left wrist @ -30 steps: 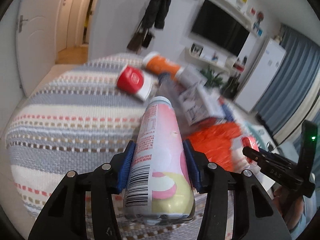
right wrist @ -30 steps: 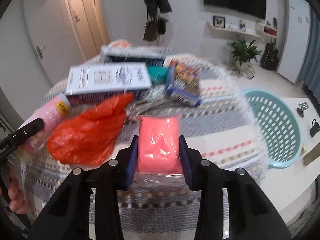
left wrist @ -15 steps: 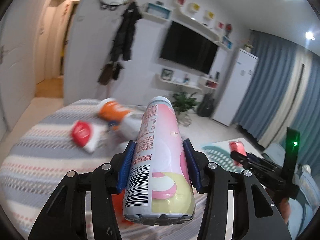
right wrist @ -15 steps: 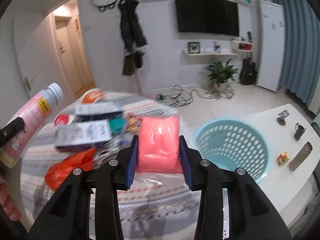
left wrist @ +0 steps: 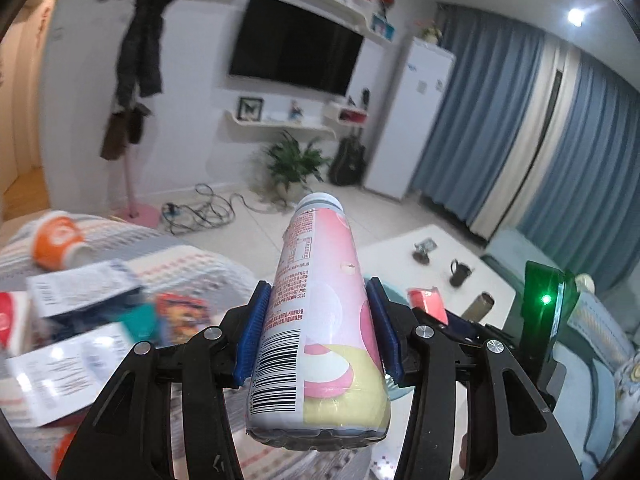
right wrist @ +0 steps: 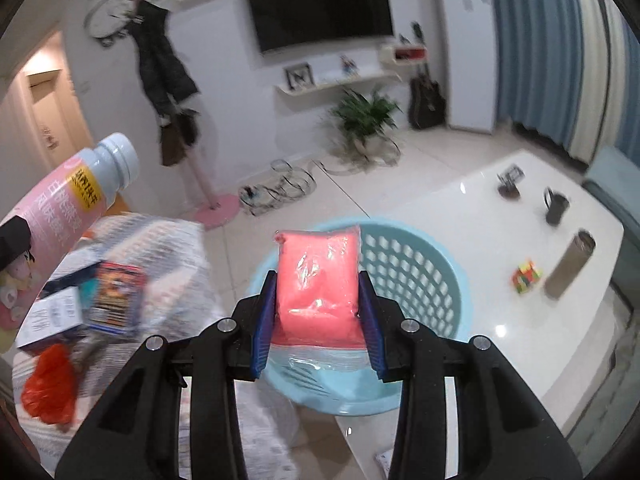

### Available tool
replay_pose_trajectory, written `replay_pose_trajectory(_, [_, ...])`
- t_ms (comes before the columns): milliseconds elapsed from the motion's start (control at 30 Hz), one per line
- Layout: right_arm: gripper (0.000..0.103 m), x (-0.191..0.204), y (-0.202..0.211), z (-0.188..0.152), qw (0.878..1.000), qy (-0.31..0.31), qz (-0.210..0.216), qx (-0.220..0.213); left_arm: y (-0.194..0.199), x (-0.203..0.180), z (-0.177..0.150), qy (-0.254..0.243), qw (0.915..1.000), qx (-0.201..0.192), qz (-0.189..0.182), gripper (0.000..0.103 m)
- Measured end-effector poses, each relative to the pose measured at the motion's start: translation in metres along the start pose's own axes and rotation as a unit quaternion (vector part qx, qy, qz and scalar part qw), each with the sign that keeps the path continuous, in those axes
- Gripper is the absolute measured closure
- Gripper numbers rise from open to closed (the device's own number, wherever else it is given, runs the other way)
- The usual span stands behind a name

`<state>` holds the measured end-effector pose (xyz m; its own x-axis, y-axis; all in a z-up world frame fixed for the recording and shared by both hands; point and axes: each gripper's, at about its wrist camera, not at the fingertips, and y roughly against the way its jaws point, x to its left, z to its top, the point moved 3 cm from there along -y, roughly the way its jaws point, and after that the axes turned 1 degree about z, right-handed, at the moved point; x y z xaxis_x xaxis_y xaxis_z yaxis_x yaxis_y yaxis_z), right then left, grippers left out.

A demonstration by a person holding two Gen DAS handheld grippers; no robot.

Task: Collect trash
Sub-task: 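Carry both items to the blue basket and open both tools to drop them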

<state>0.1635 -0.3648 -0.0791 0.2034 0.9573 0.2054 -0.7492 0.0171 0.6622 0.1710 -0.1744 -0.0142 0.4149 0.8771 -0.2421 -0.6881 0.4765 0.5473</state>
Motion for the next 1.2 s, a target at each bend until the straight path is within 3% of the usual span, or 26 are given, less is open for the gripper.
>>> replay_pose_trajectory(100, [0.067, -0.017, -0.025, -0.01, 0.999, -0.015, -0.013, 0.031, -0.046, -0.006, -0.009, 0.011, 0.9989, 0.039, -0.023, 0.056])
replay_pose_trajectory(300, [0.067, -0.043, -0.068, -0.034, 0.994, -0.041, -0.033, 0.095, -0.111, -0.008, -0.036, 0.014, 0.9943, 0.102, -0.03, 0.056])
replay_pose_trajectory(533, [0.066, -0.054, -0.083, -0.05, 0.99, -0.051, -0.038, 0.123, -0.145, -0.006, -0.056, 0.02, 0.9887, 0.146, -0.031, 0.056])
replay_pose_trajectory(633, [0.066, -0.056, -0.084, -0.052, 0.99, -0.054, -0.037, 0.128, -0.145, -0.004, -0.056, 0.024, 0.9882, 0.147, -0.036, 0.057])
replay_pose_trajectory(667, [0.061, -0.056, -0.084, -0.052, 0.989, -0.057, -0.036, 0.129, -0.143, -0.004, -0.055, 0.025, 0.9881, 0.147, -0.038, 0.056])
replay_pose_trajectory(767, [0.05, -0.059, -0.082, -0.052, 0.989, -0.069, -0.029, 0.128, -0.135, -0.006, -0.054, 0.022, 0.9894, 0.139, -0.035, 0.041])
replay_pose_trajectory(1200, [0.05, -0.035, -0.044, -0.047, 0.994, -0.044, -0.025, 0.098, -0.067, 0.005, -0.048, 0.04, 0.9945, 0.086, -0.044, 0.03])
